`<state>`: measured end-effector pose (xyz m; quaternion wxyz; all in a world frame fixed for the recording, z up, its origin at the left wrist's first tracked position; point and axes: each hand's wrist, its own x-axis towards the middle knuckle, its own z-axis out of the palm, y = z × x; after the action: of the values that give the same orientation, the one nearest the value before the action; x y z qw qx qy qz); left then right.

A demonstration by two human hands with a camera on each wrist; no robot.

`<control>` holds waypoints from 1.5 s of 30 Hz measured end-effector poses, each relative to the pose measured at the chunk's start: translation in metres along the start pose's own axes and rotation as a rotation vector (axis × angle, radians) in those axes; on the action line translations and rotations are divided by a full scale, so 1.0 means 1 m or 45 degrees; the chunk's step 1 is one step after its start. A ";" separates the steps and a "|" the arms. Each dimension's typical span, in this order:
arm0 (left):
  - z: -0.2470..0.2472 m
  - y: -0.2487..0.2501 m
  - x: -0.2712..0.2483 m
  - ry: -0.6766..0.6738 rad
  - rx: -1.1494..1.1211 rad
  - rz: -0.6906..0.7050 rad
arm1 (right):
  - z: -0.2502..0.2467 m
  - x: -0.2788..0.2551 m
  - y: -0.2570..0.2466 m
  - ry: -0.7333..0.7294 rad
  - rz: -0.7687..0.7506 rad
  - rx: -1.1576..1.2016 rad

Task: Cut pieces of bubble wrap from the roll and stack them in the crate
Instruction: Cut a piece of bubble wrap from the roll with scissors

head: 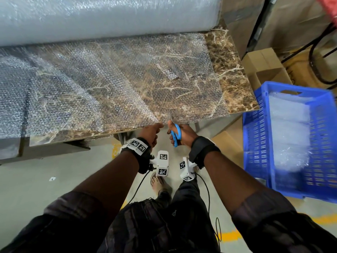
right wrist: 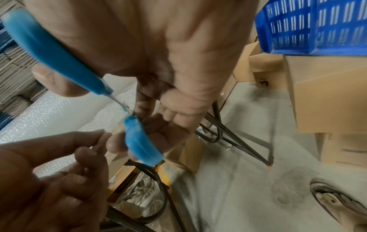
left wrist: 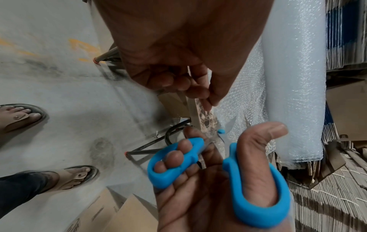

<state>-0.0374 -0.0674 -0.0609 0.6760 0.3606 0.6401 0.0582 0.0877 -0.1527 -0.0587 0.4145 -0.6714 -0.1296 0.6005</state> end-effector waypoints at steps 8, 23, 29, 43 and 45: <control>0.000 -0.001 0.002 0.015 -0.001 0.009 | 0.003 0.002 -0.002 0.036 -0.023 -0.030; -0.001 -0.008 0.007 0.004 -0.072 0.052 | 0.003 0.001 -0.017 -0.031 0.031 -0.034; -0.001 -0.014 0.010 -0.007 -0.176 0.084 | 0.005 0.011 -0.028 -0.008 0.028 -0.079; -0.002 -0.016 0.012 -0.021 -0.202 0.064 | 0.012 0.025 -0.025 0.055 -0.066 -0.152; -0.002 -0.017 0.011 -0.008 -0.202 0.069 | 0.013 0.024 -0.025 0.056 -0.070 -0.128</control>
<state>-0.0431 -0.0728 -0.0796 0.7025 0.3232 0.6214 0.1259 0.0894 -0.1158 -0.0565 0.3993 -0.7006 -0.1688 0.5668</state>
